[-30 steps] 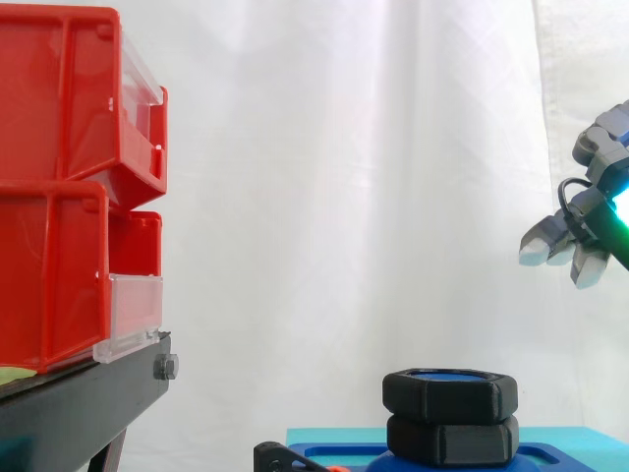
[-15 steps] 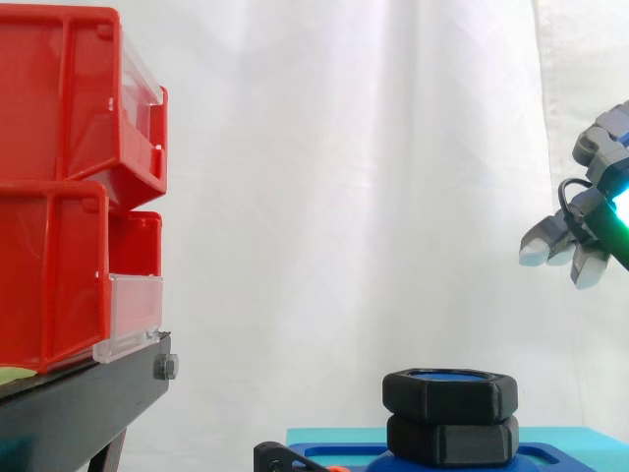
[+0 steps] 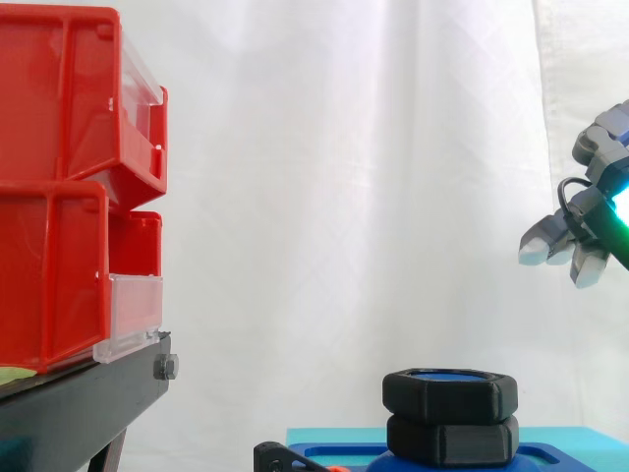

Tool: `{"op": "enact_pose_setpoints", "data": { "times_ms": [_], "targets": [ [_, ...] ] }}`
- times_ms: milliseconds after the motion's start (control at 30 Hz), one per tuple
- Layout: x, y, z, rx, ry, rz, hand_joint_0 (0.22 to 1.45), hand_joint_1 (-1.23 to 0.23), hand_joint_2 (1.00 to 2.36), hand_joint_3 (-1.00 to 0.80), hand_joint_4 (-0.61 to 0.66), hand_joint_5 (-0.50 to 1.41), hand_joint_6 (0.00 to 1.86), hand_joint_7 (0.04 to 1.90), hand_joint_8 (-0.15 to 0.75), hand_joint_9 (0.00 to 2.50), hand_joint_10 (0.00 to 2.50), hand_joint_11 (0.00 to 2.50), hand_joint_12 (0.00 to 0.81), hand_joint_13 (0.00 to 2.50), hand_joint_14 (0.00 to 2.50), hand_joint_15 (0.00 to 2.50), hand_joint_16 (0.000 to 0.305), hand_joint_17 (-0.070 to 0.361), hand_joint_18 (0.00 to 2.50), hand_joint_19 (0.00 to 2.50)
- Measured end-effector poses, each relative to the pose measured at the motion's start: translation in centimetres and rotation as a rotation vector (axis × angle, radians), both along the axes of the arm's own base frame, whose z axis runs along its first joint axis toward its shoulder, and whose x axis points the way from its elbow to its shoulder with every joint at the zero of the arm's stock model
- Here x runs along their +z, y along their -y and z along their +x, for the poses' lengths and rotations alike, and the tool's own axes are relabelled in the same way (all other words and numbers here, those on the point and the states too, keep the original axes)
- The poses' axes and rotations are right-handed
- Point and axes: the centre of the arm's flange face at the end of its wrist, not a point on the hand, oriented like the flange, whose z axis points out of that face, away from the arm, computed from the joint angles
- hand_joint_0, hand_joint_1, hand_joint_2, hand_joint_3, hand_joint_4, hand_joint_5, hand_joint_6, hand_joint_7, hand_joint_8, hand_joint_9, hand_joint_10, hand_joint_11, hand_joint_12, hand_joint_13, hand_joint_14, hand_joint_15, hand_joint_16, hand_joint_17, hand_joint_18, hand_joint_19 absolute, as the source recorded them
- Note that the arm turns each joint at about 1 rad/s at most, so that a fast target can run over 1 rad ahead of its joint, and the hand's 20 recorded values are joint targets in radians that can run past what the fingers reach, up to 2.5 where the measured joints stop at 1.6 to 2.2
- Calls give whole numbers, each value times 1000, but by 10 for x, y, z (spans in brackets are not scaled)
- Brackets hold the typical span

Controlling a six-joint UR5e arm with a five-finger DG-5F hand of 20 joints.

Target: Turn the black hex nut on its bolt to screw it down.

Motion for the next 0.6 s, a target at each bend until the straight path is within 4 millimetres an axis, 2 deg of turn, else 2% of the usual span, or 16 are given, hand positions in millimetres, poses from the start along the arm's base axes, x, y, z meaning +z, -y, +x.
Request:
{"op": "enact_pose_setpoints", "data": {
  "times_ms": [600],
  "targets": [
    [0,-1,0,1,0,0,534,-378,1000,-500,219,-119,503,1265,289,691,9,254,326,433,4,98,42,95,260,333]
  ]
}}
